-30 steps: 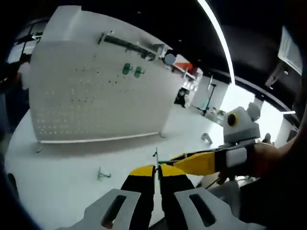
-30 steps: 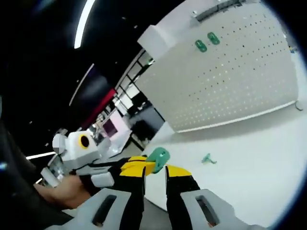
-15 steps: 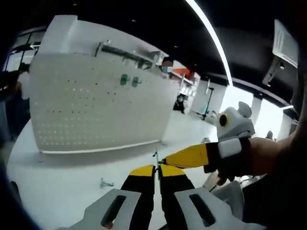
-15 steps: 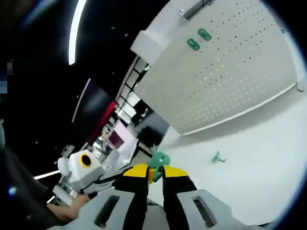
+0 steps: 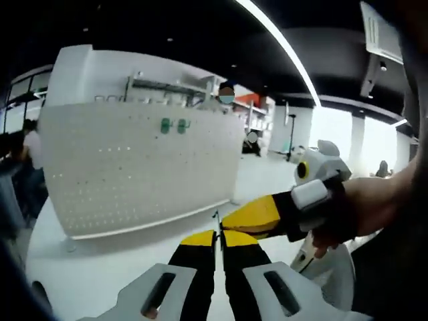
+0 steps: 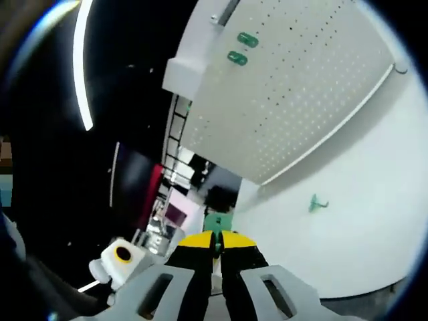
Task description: Insert the hook assembly into the mounting plate slot until the hook locks in place.
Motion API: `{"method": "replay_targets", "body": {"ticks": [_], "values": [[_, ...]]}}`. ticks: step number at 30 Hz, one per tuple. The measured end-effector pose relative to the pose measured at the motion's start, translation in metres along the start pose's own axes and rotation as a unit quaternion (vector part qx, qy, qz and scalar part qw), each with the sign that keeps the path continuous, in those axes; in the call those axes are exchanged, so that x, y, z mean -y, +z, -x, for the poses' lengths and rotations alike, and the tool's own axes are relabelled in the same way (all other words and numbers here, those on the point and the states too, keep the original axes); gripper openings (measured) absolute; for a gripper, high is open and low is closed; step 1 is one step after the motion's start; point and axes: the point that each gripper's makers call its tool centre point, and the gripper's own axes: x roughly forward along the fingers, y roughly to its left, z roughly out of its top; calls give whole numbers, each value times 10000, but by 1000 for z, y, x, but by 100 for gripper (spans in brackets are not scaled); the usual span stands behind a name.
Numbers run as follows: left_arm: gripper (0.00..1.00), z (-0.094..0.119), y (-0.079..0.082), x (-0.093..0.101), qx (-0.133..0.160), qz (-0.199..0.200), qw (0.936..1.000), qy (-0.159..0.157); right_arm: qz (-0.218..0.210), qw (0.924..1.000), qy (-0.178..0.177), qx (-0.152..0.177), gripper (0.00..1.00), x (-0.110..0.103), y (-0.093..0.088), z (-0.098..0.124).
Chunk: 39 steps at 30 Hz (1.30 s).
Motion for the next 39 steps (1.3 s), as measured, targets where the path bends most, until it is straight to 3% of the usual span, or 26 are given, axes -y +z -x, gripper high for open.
{"method": "replay_targets", "body": {"ticks": [7,11,16,20,28,30,33,37,39], "values": [[4,-4,-7,0,-175,-142,9997,-86,-31,9999,-125,-74,1,6,-3,1],[5,-6,-9,-1,-260,-208,9993,-171,574,9981,-165,-125,0,4,-2,-1],[10,-8,-7,3,-367,45,9984,-425,698,9974,-163,-102,0,3,2,-2],[15,-9,-8,7,-438,-45,9978,-500,1016,9944,-229,-179,0,5,2,-2],[35,-9,-16,11,-588,89,9966,-568,1855,9813,-318,-407,0,4,-3,-1],[41,-10,-19,13,-656,146,9957,-638,2092,9761,-342,-479,0,4,-4,0],[54,-8,-21,13,-641,294,9953,-666,2620,9625,-402,-572,0,4,-4,1],[73,-6,-20,14,-583,571,9941,-713,2901,9541,-423,-614,0,3,-2,2],[76,-4,-21,13,-621,521,9943,-686,2931,9532,-422,-605,0,3,-1,2]]}}
